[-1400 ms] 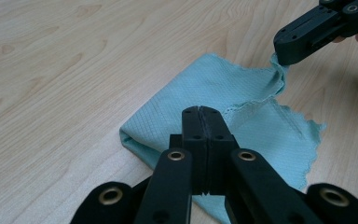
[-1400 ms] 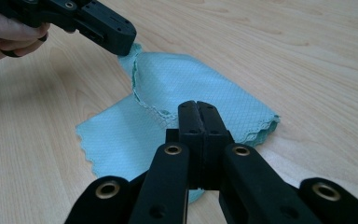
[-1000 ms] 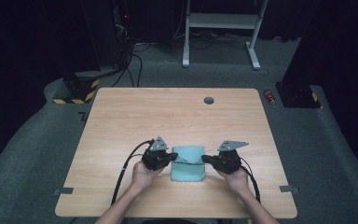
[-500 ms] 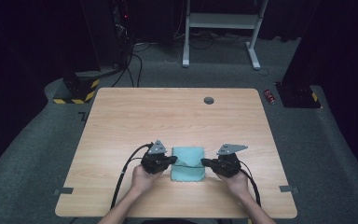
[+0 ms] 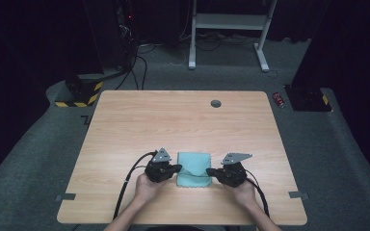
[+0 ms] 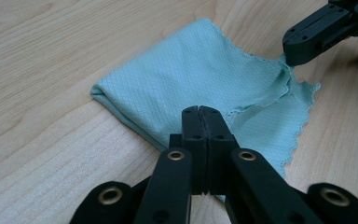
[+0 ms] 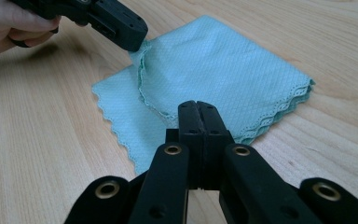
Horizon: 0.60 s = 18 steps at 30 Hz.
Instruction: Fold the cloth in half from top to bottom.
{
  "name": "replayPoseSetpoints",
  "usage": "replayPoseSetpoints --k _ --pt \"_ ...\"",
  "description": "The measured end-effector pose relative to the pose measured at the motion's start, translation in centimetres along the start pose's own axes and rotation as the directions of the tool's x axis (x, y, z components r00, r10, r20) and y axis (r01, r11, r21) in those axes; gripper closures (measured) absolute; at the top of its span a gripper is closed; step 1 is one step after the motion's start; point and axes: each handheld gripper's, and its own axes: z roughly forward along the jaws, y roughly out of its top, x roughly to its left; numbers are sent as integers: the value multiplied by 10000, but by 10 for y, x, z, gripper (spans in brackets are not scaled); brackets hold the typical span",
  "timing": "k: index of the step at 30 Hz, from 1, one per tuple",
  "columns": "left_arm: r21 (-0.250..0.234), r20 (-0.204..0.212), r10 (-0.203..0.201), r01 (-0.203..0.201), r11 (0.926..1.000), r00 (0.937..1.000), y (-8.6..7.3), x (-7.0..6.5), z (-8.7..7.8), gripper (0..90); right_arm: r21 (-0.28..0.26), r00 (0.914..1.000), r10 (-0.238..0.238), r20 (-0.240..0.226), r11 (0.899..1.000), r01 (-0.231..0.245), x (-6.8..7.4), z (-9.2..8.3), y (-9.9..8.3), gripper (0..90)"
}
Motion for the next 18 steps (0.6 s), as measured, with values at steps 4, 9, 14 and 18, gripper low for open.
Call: replayPoseSetpoints --k 4,9,14,18 --pt "86 51 53 -54 9999 10000 -2 -3 2 891 51 10000 56 -4 10000 -56 0 0 -3 900" --pt "202 45 204 -205 9996 9998 -4 -8 4 891 162 10000 38 39 9999 -39 0 1 -5 900" --pt "271 69 315 -317 9991 9995 -7 -11 5 891 285 10000 48 -24 9996 -48 2 2 -9 900" --pt "277 129 317 -321 9991 9994 -10 -13 2 891 309 10000 -54 -57 9995 56 5 1 -11 900"
